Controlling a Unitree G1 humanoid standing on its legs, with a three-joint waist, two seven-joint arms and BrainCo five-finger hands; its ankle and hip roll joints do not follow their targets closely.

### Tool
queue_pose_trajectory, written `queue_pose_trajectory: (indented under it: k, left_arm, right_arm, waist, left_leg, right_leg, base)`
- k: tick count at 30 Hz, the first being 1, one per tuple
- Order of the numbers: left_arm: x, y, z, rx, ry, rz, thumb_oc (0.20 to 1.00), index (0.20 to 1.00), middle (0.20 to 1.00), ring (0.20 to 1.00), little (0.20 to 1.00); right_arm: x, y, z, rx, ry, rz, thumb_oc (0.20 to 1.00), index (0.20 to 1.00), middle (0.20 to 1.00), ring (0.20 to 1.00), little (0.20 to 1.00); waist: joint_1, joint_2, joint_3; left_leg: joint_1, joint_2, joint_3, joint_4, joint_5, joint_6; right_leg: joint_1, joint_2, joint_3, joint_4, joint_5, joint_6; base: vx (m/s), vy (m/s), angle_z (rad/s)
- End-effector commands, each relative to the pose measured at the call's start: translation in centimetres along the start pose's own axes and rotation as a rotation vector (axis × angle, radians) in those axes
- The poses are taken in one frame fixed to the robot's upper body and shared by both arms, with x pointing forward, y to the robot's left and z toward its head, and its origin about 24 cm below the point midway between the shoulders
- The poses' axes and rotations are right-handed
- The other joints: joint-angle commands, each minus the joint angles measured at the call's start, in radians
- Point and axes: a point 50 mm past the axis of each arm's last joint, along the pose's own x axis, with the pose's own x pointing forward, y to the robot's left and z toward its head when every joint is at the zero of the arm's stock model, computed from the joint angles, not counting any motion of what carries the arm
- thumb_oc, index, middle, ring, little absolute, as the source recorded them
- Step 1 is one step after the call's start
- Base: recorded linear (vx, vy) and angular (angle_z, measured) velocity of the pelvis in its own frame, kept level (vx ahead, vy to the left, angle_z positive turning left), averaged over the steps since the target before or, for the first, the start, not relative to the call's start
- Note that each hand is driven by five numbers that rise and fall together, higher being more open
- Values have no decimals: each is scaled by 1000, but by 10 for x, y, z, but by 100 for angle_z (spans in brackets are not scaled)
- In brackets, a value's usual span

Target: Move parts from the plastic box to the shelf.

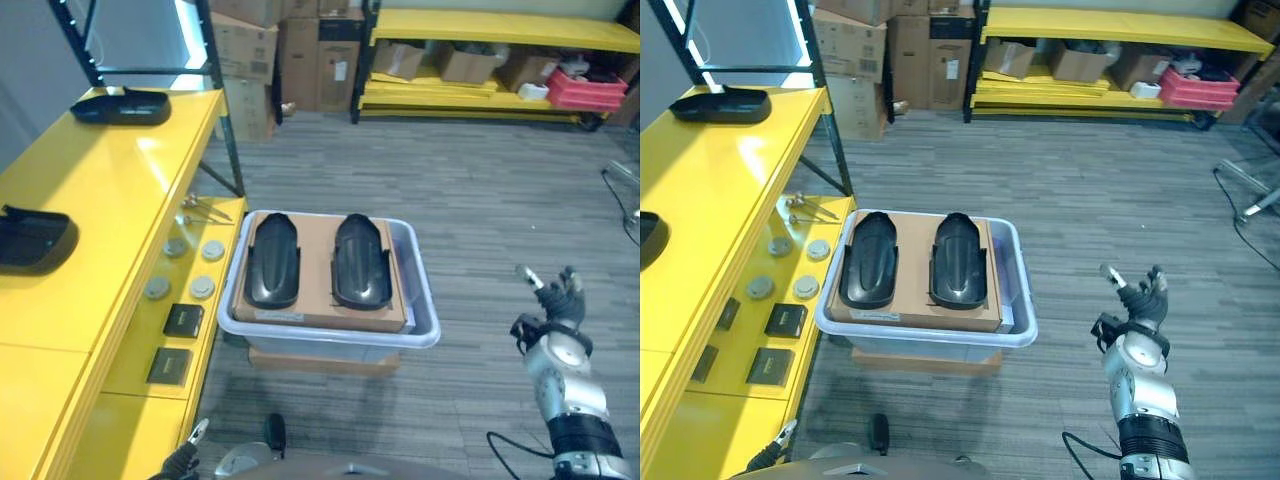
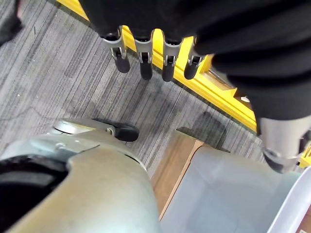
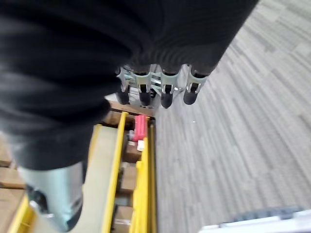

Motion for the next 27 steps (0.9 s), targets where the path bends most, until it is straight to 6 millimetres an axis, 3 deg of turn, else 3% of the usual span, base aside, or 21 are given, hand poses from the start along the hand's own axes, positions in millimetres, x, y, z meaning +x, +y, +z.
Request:
queue_pose_trajectory:
  k: [1, 3, 6, 11, 19, 27]
  left_arm:
    - [6, -4, 26, 70, -76, -27, 1000, 1000, 1000, 1000, 1000]
    - [7, -5, 33, 93, -93, -43, 1000, 1000, 1000, 1000, 1000]
    - [10, -8, 56, 90, -134, -69, 1000, 1000, 1000, 1000, 1000]
    - [10, -6, 57, 99, -124, -73, 1000, 1000, 1000, 1000, 1000]
    - [8, -1, 37, 85, -91, -67, 1000, 1000, 1000, 1000, 1000]
    - [6, -1, 33, 83, -95, -81, 1000, 1000, 1000, 1000, 1000]
  right_arm:
    - [13, 12, 41, -20, -147, 41, 1000, 1000, 1000, 1000, 1000]
    - [22, 17, 46, -33, -139, 31, 1000, 1000, 1000, 1000, 1000]
    - [37, 38, 77, -6, -167, 24, 1000, 1000, 1000, 1000, 1000]
    - [41, 47, 87, -12, -169, 22, 1000, 1000, 1000, 1000, 1000]
    - [42, 42, 66, -76, -81, 28, 1000, 1000, 1000, 1000, 1000]
    - [39, 32, 48, -122, -44, 10, 1000, 1000, 1000, 1000, 1000]
  waist:
    - [47, 20, 17]
    - [71, 30, 34]
    - [101, 54, 89]
    - [116, 72, 124]
    - [119, 81, 140]
    - [115, 71, 152]
  left_leg:
    - [25, 73, -11, 76, -98, -39]
    - [-13, 71, -27, 99, -94, -40]
    - [-86, 63, -61, 121, -78, -41]
    - [-113, 54, -82, 112, -63, -40]
    - [-103, 48, -83, 96, -55, -42]
    - [-93, 51, -76, 94, -60, -42]
  right_leg:
    - [-137, -20, -52, 0, 131, 18]
    - [-160, -28, -66, 18, 129, 17]
    - [-210, -39, -83, 40, 128, 14]
    - [-229, -46, -95, 46, 124, 14]
    - [-227, -56, -101, 57, 117, 15]
    - [-218, -56, -100, 53, 119, 20]
  base:
    - [-2, 18, 25]
    - [-77, 48, 31]
    - [-182, 66, 41]
    - [-79, 57, 21]
    - [15, 66, 7]
    - [1, 5, 0]
